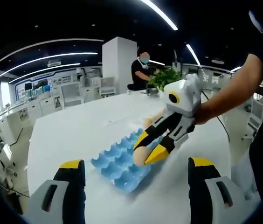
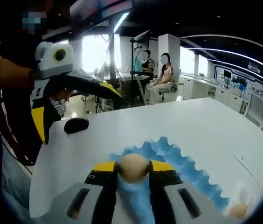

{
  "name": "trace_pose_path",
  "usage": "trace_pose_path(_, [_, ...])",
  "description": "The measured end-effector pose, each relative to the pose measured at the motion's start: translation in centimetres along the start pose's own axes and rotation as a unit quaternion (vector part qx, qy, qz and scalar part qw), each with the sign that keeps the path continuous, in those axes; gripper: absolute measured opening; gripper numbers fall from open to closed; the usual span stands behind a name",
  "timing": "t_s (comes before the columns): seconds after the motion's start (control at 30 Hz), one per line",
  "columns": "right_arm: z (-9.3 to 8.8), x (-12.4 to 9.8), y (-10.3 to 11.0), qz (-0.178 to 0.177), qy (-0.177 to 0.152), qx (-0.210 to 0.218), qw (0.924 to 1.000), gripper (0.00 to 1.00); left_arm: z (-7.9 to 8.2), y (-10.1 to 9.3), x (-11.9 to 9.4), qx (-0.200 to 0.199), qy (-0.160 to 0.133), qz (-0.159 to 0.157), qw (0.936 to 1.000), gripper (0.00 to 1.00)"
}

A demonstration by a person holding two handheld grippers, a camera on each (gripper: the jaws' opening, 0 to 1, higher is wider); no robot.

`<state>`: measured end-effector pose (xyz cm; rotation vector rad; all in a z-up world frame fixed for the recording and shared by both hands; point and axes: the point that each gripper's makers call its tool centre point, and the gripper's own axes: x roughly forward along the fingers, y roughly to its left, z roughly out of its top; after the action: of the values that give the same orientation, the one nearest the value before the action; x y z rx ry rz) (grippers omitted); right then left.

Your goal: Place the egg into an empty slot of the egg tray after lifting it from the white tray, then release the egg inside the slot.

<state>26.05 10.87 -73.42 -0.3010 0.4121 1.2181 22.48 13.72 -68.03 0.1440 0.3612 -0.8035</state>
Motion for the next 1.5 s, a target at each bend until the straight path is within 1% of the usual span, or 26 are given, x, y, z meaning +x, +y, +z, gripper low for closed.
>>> trace_pose_path(0.2, [0.6, 2.0, 1.3, 0.02, -0.003, -0.006, 0.9998, 0.27, -0.2, 0.2, -0.1, -0.004, 0.002, 0.002, 1.0, 0.94])
trace_pose_path(0.3, [0.6, 2.8, 1.7, 0.028, -0.004, -0.009, 0.9996, 0.27, -0.2, 0.2, -0.2, -0.004, 0.002, 0.005, 1.0, 0.94])
trace_pose_path(0.43, [0.2, 3.5, 2.1, 0.034, 0.0, -0.013, 0.9994, 0.27, -0.4, 0.1, -0.4, -0.003, 0.004, 0.006, 1.0, 0.94])
trace_pose_path(0.67, [-0.5, 4.3, 2.0, 0.035, 0.006, -0.015, 0.9992, 0.27, -0.6, 0.2, -0.6, -0.006, 0.007, 0.009, 0.9999, 0.94])
trace_pose_path(0.83, [-1.5, 4.7, 1.7, 0.034, 0.017, -0.017, 0.9991, 0.27, -0.7, 0.2, -0.6, -0.006, 0.008, 0.009, 0.9999, 0.94])
trace_pose_path(1.0, [-1.9, 5.0, 1.6, 0.036, 0.024, -0.025, 0.9987, 0.27, -0.9, 0.5, -0.7, -0.008, 0.011, 0.009, 0.9999, 0.93])
trace_pose_path(1.03, [-1.8, 5.1, 1.6, 0.037, 0.02, -0.032, 0.9986, 0.27, -0.9, 0.5, -0.7, -0.009, 0.01, 0.009, 0.9999, 0.93])
trace_pose_path(1.13, [-1.8, 5.1, 1.6, 0.038, 0.022, -0.027, 0.9987, 0.27, -0.7, 0.8, -0.8, -0.01, 0.008, 0.011, 0.9999, 0.93])
trace_pose_path(1.2, [-1.9, 5.3, 1.7, 0.041, 0.022, -0.036, 0.9983, 0.27, -0.7, 0.9, -0.7, -0.009, 0.008, 0.012, 0.9999, 0.93])
trace_pose_path(1.33, [-1.8, 5.3, 1.8, 0.046, 0.021, -0.033, 0.9982, 0.28, -0.6, 0.9, -0.8, -0.008, 0.008, 0.012, 0.9999, 0.93])
trace_pose_path(1.5, [-1.8, 5.1, 1.7, 0.044, 0.021, -0.035, 0.9982, 0.28, -0.5, 0.8, -0.8, -0.009, 0.008, 0.013, 0.9998, 0.93])
